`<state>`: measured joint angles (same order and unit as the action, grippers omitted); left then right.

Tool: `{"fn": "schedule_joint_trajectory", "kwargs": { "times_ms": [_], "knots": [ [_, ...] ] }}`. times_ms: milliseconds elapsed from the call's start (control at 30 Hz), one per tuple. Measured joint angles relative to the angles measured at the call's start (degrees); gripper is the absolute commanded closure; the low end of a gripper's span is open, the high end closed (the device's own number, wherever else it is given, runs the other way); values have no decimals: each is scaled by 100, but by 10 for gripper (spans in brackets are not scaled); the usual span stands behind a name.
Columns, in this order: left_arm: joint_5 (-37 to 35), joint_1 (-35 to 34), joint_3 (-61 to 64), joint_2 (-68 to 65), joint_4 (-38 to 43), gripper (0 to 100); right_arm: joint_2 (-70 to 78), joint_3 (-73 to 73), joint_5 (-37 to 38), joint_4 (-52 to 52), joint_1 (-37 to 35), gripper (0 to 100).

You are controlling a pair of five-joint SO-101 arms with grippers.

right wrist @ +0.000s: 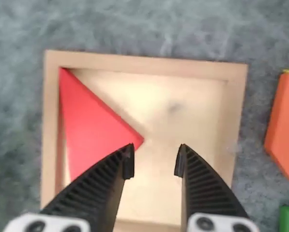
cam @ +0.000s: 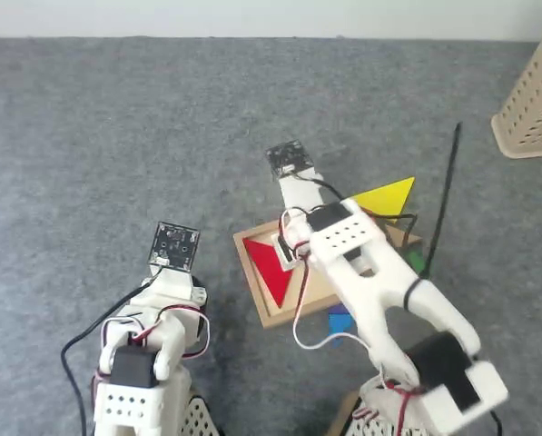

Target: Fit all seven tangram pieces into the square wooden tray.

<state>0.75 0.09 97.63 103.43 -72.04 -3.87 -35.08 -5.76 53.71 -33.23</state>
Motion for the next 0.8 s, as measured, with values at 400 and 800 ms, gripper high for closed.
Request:
{"fn": "schedule_joint_trajectory", "kwargs": {
  "times_ms": [400,800],
  "knots": [
    [0,0,0,0,0,988,545,360,9,229,-193,854],
    [0,0,0,0,0,988,316,352,9,624,-554,851]
  ]
}}
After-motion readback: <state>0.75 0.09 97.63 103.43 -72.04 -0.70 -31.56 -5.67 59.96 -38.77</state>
